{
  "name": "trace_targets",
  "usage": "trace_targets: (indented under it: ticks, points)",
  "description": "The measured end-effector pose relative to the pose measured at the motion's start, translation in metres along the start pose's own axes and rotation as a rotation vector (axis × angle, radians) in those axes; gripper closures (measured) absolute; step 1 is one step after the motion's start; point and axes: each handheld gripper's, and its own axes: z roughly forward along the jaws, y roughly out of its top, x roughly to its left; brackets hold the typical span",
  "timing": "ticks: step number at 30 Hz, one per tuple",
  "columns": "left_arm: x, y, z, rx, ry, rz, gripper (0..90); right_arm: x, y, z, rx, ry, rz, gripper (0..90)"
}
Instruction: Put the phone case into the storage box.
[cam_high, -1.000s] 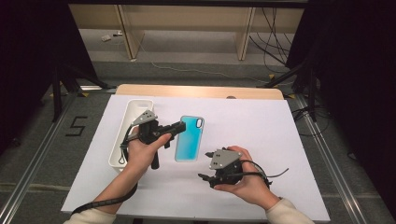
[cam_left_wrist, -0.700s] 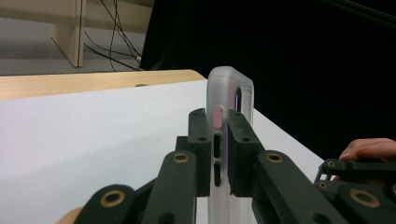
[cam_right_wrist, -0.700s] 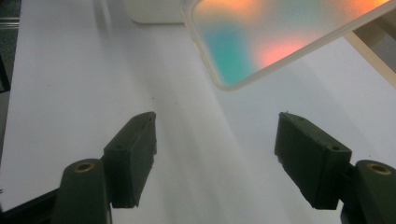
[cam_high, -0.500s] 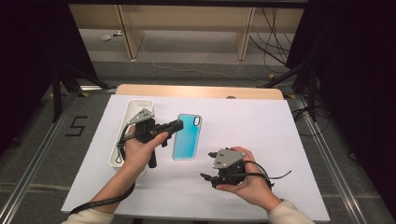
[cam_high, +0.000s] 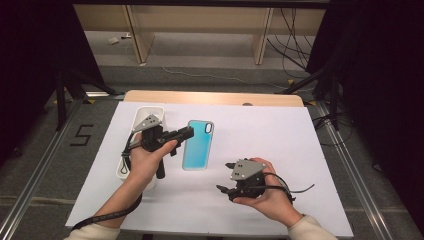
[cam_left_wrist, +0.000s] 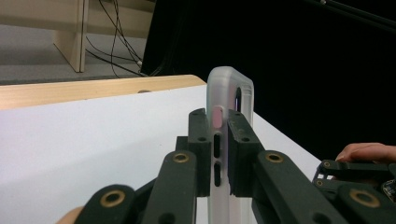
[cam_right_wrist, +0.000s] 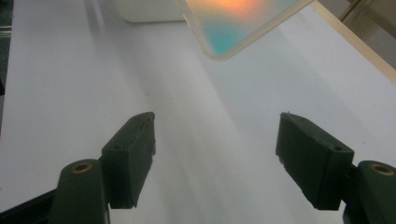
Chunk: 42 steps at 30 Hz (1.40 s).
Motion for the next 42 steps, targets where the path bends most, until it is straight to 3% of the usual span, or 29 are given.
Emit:
trace_targets:
  ticks: [42]
  points:
    - [0.008,0.016,-0.021,-0.032,0.022,0.030,81.9,-0.002,-0.004,-0.001,-0.003,-0.015,0.022,28.0]
